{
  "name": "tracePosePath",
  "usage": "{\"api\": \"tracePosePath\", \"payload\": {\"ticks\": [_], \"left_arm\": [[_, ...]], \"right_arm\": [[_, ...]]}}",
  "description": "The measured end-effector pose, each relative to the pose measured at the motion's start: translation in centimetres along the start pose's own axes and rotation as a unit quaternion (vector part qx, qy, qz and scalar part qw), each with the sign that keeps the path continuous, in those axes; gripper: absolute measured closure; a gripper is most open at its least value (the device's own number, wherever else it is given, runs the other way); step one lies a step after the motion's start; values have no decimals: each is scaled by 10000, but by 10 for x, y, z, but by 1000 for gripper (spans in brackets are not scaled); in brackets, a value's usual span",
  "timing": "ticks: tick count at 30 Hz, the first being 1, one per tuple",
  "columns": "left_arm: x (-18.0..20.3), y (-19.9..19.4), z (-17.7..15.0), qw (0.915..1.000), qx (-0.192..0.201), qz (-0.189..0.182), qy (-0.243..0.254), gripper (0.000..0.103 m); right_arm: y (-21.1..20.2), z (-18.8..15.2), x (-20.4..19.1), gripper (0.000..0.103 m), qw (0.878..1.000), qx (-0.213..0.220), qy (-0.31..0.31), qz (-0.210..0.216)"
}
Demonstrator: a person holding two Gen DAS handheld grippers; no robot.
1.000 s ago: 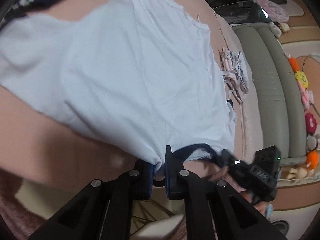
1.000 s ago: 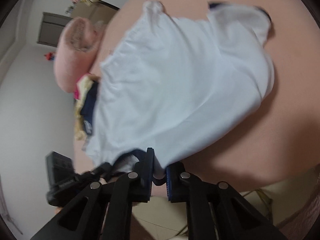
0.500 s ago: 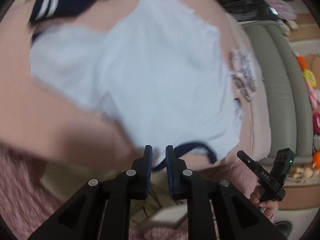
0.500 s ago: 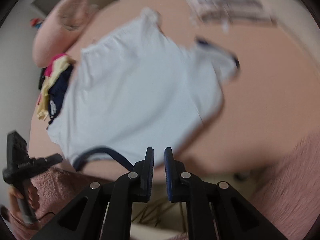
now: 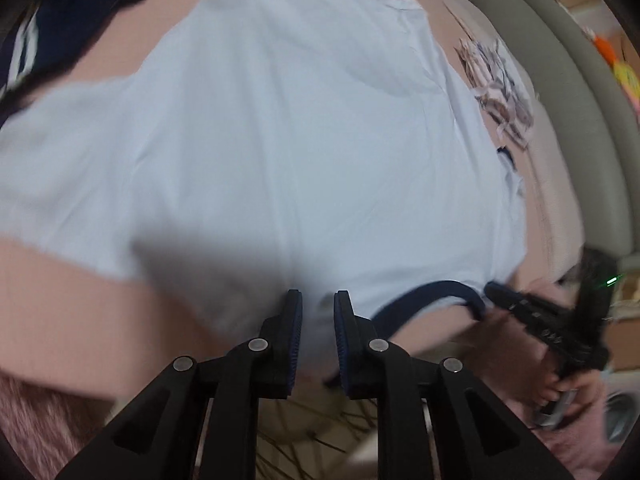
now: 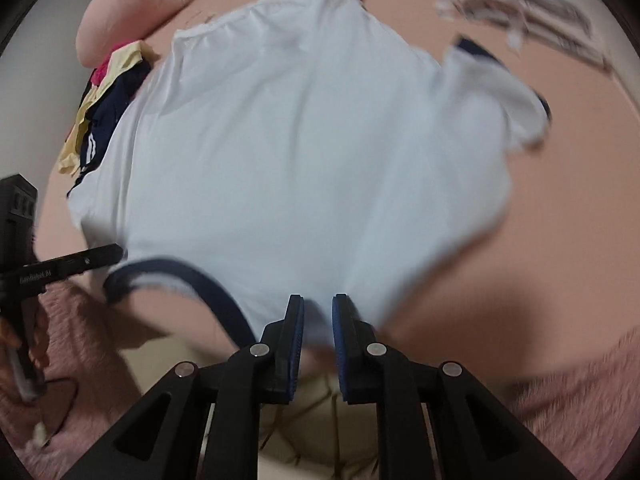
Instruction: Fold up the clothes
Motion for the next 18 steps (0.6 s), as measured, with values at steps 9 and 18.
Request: {"api": "tracePosePath", "payload": {"ticks": [9, 18], "left_arm": [[12, -91, 88, 9846, 1543, 441, 697, 36], [-21, -144, 265, 9551, 2191, 1834, 784, 43]], "right_arm": [[-85, 91, -14, 63, 9945, 938, -322, -347], [-111, 287, -40, 63, 9767, 1507, -916, -1225]]}}
Point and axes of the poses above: each gripper's, at about its wrist camera, not at the fingertips, and y roughly the way its jaws point, x to its right, z to its top, the point moved 10 cm from there along y, roughly the way its jaws point, and after that the axes turned 13 degrees about -x, right-handed, at the moved point
